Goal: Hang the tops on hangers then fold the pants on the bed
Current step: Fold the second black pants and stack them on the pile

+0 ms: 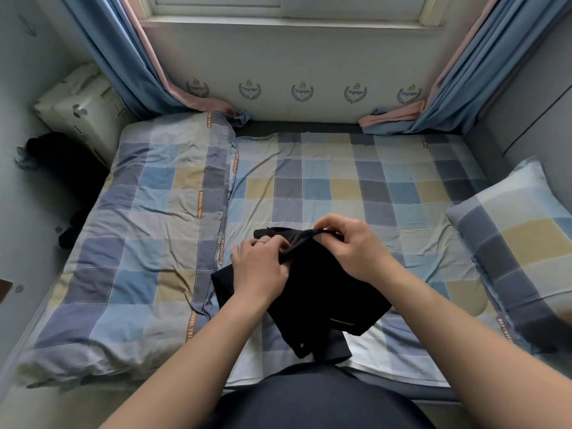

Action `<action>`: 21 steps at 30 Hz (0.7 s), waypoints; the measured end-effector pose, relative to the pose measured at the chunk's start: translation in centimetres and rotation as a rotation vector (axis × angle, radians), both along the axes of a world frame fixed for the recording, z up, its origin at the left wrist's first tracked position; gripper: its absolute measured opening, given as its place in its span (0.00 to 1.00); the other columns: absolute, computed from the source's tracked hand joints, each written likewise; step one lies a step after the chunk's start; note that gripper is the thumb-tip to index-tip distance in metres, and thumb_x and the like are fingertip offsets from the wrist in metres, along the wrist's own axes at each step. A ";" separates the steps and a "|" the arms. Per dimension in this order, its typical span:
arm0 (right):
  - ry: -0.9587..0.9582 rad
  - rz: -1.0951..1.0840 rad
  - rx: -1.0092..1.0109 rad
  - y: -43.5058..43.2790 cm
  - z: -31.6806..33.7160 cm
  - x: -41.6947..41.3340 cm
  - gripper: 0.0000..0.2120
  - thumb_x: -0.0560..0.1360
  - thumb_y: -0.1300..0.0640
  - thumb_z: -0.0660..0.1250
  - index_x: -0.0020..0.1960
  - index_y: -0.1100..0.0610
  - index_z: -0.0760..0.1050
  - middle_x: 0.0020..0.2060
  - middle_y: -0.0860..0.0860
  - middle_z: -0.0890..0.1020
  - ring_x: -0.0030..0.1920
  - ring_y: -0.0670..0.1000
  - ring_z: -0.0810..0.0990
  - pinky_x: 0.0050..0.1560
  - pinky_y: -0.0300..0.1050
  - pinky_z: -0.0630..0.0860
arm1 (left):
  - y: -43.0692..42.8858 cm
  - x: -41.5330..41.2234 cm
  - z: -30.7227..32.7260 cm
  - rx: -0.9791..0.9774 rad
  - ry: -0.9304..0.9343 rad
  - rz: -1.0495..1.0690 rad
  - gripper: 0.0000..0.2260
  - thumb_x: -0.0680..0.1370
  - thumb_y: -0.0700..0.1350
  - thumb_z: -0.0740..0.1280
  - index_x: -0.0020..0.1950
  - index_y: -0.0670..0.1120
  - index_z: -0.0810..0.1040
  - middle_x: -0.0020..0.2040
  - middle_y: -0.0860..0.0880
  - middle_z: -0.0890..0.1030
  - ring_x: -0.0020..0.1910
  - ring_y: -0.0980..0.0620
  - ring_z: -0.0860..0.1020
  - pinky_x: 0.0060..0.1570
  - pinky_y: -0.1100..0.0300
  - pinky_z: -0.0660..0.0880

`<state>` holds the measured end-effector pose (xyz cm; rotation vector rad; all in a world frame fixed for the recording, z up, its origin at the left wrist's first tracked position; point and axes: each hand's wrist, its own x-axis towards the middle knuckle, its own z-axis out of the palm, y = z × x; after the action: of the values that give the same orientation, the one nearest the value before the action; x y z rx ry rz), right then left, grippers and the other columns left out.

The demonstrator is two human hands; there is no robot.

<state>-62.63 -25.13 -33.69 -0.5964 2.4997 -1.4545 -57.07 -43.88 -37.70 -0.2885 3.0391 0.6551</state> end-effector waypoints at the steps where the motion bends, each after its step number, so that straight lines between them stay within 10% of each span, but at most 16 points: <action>1: -0.004 0.021 0.016 0.3 0.1 -0.2 0.03 0.77 0.55 0.68 0.46 0.47 0.78 0.37 0.44 0.82 0.39 0.46 0.80 0.43 0.38 0.75 | -0.2 -0.3 -0.1 -0.023 0.027 0.006 0.14 0.74 0.47 0.66 0.59 0.58 0.78 0.54 0.56 0.81 0.61 0.46 0.72 0.61 0.48 0.63; 7: -0.222 0.219 0.505 2.4 -0.6 -2.1 0.08 0.73 0.55 0.74 0.51 0.47 0.80 0.42 0.44 0.84 0.44 0.44 0.82 0.46 0.42 0.75 | -1.7 -3.7 1.6 0.021 0.136 -0.082 0.10 0.73 0.41 0.65 0.52 0.52 0.78 0.47 0.50 0.80 0.46 0.43 0.79 0.39 0.56 0.67; 11: -0.038 0.025 0.817 2.7 -1.1 -4.6 0.10 0.77 0.60 0.65 0.53 0.52 0.83 0.49 0.55 0.84 0.51 0.60 0.81 0.47 0.47 0.78 | -2.2 -5.7 3.1 -0.023 0.121 -0.105 0.11 0.74 0.37 0.65 0.52 0.49 0.80 0.47 0.52 0.71 0.41 0.46 0.74 0.39 0.56 0.67; 21: 0.281 -0.331 0.982 5.8 6.4 -14.5 0.07 0.77 0.60 0.59 0.47 0.50 0.73 0.44 0.52 0.71 0.47 0.60 0.80 0.40 0.47 0.71 | -10.4 -14.2 15.2 -0.188 0.287 0.104 0.06 0.72 0.38 0.64 0.46 0.48 0.75 0.49 0.46 0.70 0.51 0.38 0.78 0.50 0.50 0.73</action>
<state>-77.13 -19.35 -27.30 -0.1948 3.1660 -0.0472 -71.26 -54.31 -22.45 -0.3902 3.3883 0.4487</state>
